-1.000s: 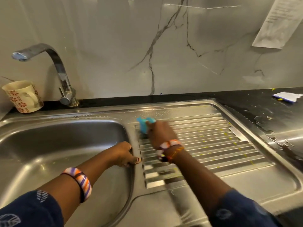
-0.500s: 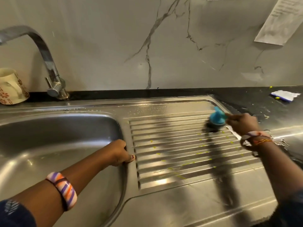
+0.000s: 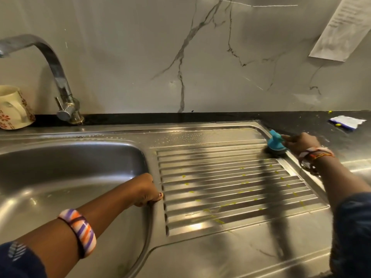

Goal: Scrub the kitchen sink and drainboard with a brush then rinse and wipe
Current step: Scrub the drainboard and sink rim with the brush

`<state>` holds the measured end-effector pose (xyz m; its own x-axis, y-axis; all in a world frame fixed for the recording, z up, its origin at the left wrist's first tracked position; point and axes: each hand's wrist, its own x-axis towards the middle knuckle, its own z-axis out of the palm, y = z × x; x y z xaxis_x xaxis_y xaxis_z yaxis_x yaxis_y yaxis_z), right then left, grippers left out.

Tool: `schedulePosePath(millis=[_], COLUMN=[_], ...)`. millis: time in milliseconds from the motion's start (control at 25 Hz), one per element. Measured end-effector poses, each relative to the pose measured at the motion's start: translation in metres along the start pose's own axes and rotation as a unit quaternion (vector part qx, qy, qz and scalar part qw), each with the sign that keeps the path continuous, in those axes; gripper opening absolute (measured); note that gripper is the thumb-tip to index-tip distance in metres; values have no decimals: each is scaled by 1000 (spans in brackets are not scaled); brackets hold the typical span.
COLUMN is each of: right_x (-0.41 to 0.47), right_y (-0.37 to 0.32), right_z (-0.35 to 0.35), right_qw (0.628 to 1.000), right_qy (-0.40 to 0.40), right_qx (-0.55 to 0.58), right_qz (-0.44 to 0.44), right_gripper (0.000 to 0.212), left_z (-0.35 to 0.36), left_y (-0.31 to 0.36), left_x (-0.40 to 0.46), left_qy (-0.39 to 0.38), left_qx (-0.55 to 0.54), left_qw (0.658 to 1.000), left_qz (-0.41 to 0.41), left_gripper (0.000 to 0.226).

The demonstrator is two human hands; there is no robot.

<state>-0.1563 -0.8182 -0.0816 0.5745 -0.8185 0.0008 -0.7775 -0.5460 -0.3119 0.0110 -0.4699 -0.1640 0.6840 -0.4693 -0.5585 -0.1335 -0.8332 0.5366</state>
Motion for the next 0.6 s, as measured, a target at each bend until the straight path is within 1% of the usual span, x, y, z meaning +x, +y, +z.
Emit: schedulePosePath(millis=[80,120,240,320,400,520,560,600], right_x=[2,5,17,18,15,-23,-41,-61], right_y=[-2,-3,-5,-8,-11,-33,-47,-66], right_z=[12,11,-16,-29,-19,24,38,54], right_qw=[998,999,995,989,993,988,987,988], right_qy=[18,8,-63,-91,-65,36,47,37], right_qx=[55,49,-51,-69,-12,125,143,150], right_qz=[1,8,65,94,98,85,57,15], right_gripper=[36,35,34,35,35,35,34,33], left_z=[0,1,2,2,2,7,8,8], left_y=[-1,-2,-5,-6,-6,-11,-13,-14], left_x=[2,2,1,2,1,0,0,0], left_qy=[1,2,10,11,17,24,27,28], left_qx=[-2,-4,-15,-19,-20,-44,-55,-68], left_qw=[1000,1000,1000,1000,1000,998,997,996], left_qz=[3,8,16,13,16,45,52,53], left_gripper=[30,30,32,33,35,36,36,36])
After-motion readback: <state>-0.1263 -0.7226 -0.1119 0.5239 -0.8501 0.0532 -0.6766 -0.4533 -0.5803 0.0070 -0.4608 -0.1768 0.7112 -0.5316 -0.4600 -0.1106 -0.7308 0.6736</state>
